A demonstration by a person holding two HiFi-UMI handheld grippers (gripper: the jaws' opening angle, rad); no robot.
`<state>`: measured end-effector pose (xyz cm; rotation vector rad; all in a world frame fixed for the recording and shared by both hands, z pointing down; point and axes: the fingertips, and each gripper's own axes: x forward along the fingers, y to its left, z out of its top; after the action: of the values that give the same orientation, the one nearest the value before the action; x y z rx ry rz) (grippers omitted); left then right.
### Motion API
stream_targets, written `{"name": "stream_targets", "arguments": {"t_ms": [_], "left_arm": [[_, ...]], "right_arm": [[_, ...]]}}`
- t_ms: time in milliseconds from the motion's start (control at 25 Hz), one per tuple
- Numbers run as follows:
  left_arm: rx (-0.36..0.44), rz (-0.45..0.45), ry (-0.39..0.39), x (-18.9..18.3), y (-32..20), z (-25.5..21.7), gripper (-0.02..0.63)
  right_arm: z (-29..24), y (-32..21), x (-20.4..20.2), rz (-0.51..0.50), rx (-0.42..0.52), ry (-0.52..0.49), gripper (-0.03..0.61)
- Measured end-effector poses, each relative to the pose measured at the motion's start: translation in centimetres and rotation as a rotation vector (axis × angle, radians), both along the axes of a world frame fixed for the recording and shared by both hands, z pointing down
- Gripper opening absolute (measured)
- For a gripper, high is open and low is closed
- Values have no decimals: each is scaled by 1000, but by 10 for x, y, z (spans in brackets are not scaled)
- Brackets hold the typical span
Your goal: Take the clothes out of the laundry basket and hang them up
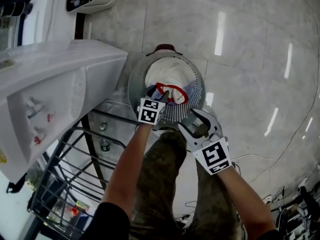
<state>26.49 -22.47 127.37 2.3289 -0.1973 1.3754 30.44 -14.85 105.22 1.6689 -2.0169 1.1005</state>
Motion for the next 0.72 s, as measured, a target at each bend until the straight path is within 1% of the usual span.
{"name": "stream_targets", "arguments": {"t_ms": [80,160,240,360,520,560,640,680,720], "left_arm": [[-13,-23,-51,-1,-4,18,215],[-40,-51,-106,-5,-7,36,253],[-66,-58,-166,-12,-7,55,267],[-92,-37,-268,-24,-3,76,273],[-97,26,-327,-27,7,90,266],[-106,42,-346,-29,11,91,215],[-102,66,-373,-32,15,87,56],[-91,77,-376,-32,15,83,18],[-81,91,-375,-32,16,77,18]], "right_arm": [[6,-2,5,7,1,2,193],[11,-4,10,18,0,-1,193],[15,-5,14,35,0,-8,193],[21,-4,19,55,0,-15,193],[30,-1,20,64,-7,-22,193],[31,0,21,67,-8,-24,193],[31,1,23,75,-13,-27,193],[30,2,25,78,-16,-27,193],[28,3,27,82,-21,-29,193]]}}
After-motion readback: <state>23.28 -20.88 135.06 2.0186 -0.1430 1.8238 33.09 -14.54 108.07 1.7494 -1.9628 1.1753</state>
